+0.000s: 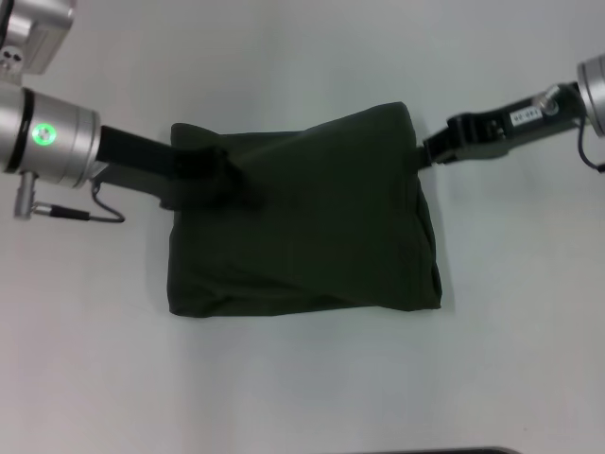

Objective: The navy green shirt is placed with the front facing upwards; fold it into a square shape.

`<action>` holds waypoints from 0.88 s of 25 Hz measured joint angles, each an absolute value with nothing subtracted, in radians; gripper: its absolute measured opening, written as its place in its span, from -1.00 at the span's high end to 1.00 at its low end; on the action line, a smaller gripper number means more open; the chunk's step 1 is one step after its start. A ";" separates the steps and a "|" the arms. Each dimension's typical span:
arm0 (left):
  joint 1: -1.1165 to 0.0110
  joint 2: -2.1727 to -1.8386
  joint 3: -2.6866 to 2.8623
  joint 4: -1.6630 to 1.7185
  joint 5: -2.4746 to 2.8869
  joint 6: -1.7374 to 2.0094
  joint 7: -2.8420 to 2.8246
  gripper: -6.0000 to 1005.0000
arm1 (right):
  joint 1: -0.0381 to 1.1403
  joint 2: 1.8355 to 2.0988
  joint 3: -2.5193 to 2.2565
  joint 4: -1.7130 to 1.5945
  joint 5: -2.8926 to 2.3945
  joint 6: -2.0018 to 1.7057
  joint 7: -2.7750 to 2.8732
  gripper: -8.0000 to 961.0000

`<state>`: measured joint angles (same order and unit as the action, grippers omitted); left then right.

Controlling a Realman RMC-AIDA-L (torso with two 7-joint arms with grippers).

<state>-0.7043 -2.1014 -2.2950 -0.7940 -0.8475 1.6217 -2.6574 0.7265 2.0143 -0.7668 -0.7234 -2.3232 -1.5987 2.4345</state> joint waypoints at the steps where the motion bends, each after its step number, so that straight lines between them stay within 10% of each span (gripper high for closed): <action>1: -0.713 -2.103 -2.295 -0.786 -0.848 1.610 -2.659 0.91 | 0.736 2.014 -0.767 -0.721 -2.323 -1.591 2.441 0.97; 22: -0.796 -2.133 -2.180 -0.661 -0.727 1.295 -2.759 0.91 | 0.825 2.073 -0.953 -0.521 -2.375 -1.197 2.572 0.97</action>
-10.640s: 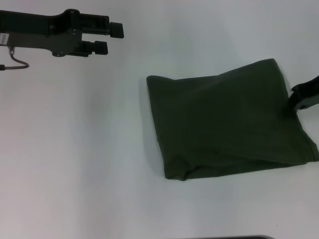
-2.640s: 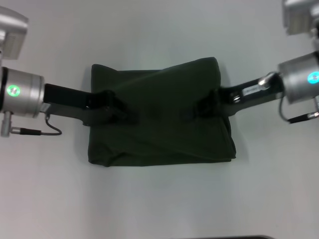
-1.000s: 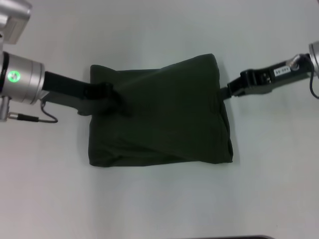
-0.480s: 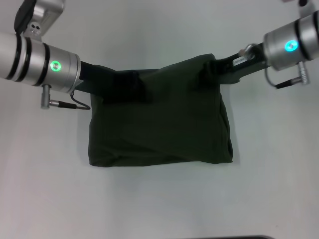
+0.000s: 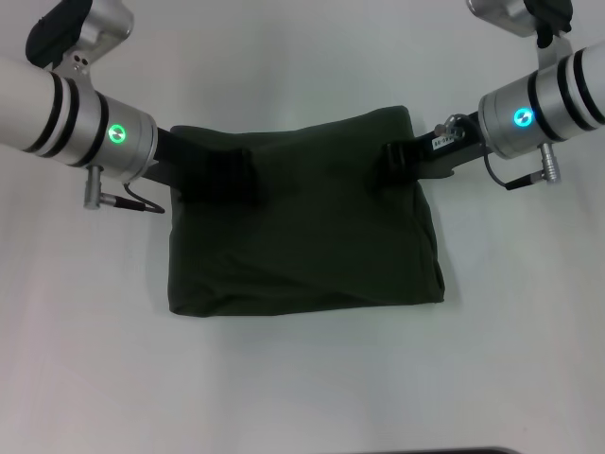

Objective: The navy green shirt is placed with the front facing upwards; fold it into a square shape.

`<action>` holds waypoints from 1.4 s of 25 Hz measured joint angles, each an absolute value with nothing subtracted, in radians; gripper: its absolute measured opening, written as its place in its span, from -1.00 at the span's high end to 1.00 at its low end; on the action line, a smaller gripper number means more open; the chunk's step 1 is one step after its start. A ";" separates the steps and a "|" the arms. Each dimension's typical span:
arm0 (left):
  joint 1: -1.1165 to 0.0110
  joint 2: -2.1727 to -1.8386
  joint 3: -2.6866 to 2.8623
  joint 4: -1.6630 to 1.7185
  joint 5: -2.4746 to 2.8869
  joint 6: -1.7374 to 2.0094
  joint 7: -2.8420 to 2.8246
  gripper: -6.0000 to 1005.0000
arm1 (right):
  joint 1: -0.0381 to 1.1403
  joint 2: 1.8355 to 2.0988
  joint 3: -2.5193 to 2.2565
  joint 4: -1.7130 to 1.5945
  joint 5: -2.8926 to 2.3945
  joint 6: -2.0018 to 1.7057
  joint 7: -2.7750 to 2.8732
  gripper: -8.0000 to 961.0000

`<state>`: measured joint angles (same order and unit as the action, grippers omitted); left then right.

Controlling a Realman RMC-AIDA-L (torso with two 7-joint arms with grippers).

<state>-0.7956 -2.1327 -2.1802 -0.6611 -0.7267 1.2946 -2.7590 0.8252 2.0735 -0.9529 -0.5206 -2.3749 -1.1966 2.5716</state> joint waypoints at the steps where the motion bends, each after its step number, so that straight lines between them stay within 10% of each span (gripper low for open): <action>1: -0.795 -2.131 -2.187 -0.669 -0.729 1.305 -2.757 0.91 | 0.826 2.072 -0.951 -0.526 -2.375 -1.204 2.574 0.97; 35: -0.812 -2.112 -2.191 -0.689 -0.580 1.173 -2.845 0.91 | 0.813 2.037 -0.955 -0.568 -2.403 -1.131 2.630 0.97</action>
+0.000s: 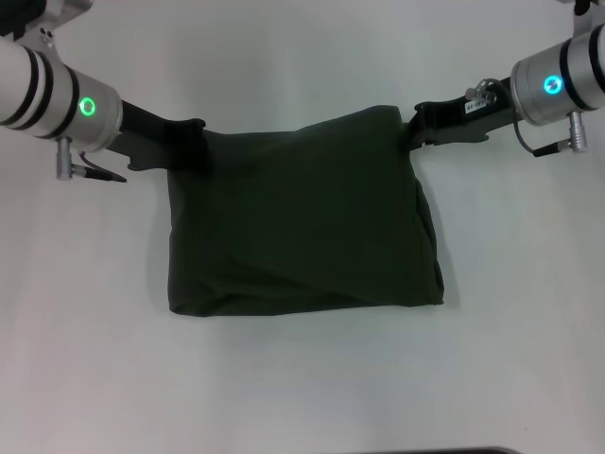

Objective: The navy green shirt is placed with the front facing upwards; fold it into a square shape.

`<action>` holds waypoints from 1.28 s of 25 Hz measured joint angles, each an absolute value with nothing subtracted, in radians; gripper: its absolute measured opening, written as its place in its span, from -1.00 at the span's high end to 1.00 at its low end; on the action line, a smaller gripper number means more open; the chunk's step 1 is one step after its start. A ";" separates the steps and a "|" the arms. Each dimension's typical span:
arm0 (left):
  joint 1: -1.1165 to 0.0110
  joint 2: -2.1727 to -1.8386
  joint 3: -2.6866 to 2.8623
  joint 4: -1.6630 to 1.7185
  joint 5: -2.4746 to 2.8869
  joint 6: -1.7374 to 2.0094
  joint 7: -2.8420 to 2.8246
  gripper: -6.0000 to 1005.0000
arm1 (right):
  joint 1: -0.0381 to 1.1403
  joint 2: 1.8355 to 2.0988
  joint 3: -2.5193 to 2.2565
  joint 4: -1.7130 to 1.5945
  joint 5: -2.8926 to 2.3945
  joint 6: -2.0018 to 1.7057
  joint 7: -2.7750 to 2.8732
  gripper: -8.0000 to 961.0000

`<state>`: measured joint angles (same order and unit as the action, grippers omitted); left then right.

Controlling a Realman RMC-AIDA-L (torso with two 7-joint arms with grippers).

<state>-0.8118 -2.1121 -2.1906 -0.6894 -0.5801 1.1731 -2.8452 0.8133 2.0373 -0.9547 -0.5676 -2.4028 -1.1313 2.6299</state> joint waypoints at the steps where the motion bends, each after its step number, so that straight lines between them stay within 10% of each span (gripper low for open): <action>1: -0.812 -2.110 -2.191 -0.691 -0.574 1.172 -2.848 0.91 | 0.815 2.034 -0.955 -0.568 -2.403 -1.130 2.632 0.97; 32: -0.691 -2.094 -2.252 -0.851 -0.625 1.535 -2.723 0.90 | 0.687 2.002 -0.852 -0.817 -2.382 -1.402 2.523 0.95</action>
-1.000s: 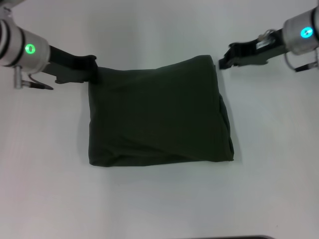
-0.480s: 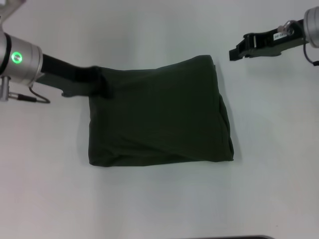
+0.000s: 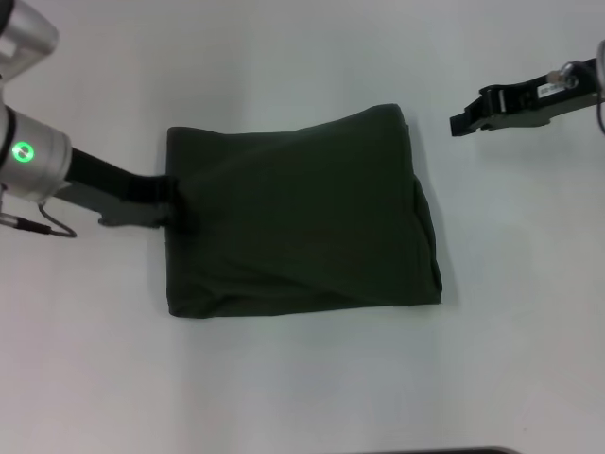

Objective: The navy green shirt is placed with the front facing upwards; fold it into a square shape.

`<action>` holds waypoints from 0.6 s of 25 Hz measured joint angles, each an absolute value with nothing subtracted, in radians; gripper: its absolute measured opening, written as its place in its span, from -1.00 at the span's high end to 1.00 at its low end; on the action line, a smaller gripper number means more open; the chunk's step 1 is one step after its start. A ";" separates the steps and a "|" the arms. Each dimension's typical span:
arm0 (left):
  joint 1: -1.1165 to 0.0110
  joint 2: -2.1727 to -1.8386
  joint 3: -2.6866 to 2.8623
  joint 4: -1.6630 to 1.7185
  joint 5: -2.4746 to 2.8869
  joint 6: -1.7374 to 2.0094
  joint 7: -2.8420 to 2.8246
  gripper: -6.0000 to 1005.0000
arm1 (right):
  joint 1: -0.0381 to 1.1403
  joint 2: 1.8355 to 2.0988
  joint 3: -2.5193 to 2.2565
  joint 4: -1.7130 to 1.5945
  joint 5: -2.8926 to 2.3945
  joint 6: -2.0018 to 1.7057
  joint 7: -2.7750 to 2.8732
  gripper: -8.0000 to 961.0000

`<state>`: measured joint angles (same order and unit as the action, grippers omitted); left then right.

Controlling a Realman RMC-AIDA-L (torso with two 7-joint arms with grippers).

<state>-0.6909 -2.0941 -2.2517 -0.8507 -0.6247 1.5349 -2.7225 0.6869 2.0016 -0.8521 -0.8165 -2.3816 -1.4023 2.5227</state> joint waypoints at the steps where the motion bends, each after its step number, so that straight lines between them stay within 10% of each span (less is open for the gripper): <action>1: -0.674 -2.098 -2.281 -0.896 -0.667 1.577 -2.675 0.90 | 0.678 2.000 -0.845 -0.834 -2.359 -1.424 2.487 0.95; 9: -0.544 -2.065 -2.538 -1.010 -1.168 1.956 -2.124 0.89 | 0.488 2.028 -0.707 -0.981 -1.883 -1.782 1.904 0.86; 15: -0.371 -2.137 -2.575 -0.904 -1.296 1.871 -1.663 0.60 | 0.381 2.094 -0.738 -0.948 -1.846 -1.876 1.508 0.59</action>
